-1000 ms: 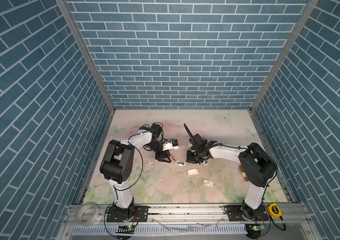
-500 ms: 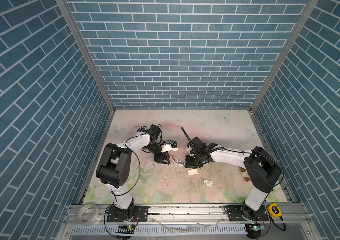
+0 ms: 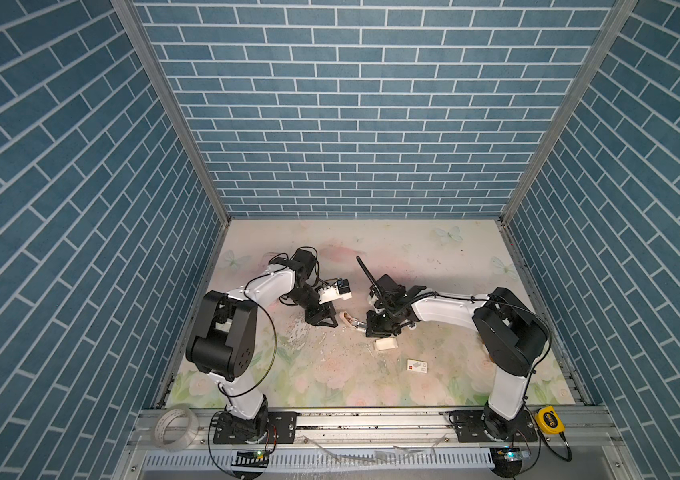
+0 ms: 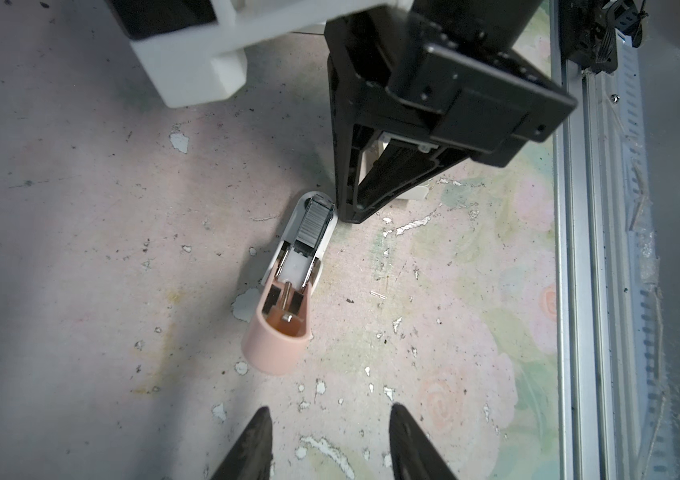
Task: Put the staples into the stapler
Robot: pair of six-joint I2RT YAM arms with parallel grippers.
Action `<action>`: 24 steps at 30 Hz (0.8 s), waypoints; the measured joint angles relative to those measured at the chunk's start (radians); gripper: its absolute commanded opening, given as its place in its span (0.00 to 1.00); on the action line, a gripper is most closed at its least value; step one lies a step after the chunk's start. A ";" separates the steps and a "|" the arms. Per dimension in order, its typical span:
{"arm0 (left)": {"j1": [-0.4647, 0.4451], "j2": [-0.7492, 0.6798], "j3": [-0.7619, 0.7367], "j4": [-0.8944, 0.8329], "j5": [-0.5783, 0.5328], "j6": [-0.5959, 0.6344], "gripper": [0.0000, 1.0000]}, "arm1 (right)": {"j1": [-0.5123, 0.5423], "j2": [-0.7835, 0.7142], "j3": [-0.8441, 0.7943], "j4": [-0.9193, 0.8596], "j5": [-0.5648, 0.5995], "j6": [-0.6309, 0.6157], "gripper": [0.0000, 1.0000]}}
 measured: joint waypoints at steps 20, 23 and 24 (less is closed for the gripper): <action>0.006 -0.011 -0.006 0.010 -0.013 0.008 0.49 | -0.011 -0.002 0.013 -0.028 0.042 -0.039 0.13; 0.006 -0.011 -0.005 0.005 -0.023 0.023 0.48 | -0.015 -0.003 0.012 -0.030 0.044 -0.039 0.13; 0.006 -0.011 -0.005 0.001 -0.024 0.027 0.49 | -0.018 -0.004 0.012 -0.030 0.045 -0.039 0.13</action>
